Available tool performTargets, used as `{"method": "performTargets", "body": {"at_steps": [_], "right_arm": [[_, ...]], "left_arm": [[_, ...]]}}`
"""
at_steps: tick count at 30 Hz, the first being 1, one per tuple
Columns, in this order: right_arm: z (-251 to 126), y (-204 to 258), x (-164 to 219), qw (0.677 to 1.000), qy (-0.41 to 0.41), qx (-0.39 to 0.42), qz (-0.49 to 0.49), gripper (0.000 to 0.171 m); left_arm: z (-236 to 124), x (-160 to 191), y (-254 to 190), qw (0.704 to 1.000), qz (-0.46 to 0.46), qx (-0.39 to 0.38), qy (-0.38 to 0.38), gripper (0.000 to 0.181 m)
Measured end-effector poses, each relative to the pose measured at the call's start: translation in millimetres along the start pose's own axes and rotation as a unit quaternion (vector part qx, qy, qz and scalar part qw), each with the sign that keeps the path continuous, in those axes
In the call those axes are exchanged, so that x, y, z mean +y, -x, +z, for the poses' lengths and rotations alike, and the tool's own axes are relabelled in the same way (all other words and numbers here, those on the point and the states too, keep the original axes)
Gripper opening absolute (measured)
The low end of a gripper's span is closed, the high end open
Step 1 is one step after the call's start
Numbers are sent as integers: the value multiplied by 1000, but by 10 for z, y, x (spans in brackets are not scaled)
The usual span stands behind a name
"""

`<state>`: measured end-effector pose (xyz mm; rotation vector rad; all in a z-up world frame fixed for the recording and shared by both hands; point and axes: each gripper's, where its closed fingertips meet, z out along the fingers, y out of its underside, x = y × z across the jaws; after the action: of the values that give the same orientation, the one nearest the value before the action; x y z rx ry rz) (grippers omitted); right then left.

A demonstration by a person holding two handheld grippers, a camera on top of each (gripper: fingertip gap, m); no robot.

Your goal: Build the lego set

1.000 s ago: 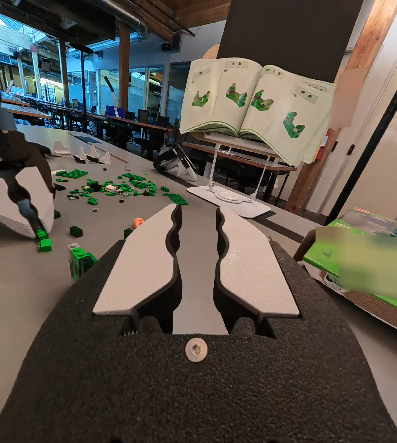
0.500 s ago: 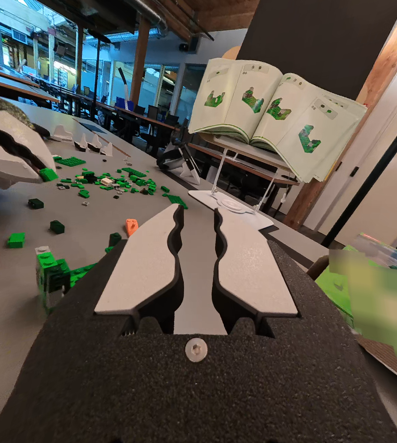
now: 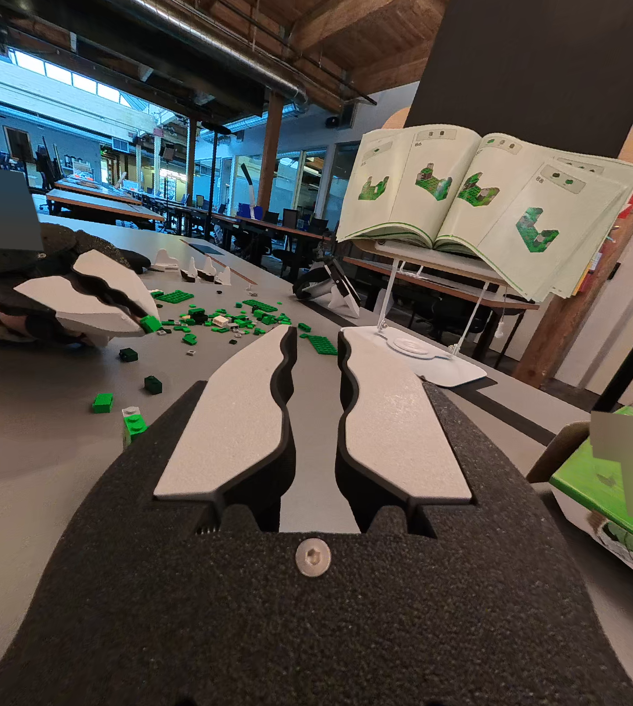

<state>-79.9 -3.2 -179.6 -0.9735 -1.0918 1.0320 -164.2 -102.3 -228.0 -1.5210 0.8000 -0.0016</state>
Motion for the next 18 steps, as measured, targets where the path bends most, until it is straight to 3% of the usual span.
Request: {"method": "performTargets", "body": {"at_steps": [11,15,18], "right_arm": [[42,84,36,999,13,-19,-30,14],[19,581,-17,982,64,-170,-46,5],[-80,1014,-25,950,141,-273,-58,14]], "left_arm": [[75,-60,-72,999,0,33,29,7],[169,-290,-253,995,15,89,39,7],[206,-389,-433,988,70,119,63,7]]}}
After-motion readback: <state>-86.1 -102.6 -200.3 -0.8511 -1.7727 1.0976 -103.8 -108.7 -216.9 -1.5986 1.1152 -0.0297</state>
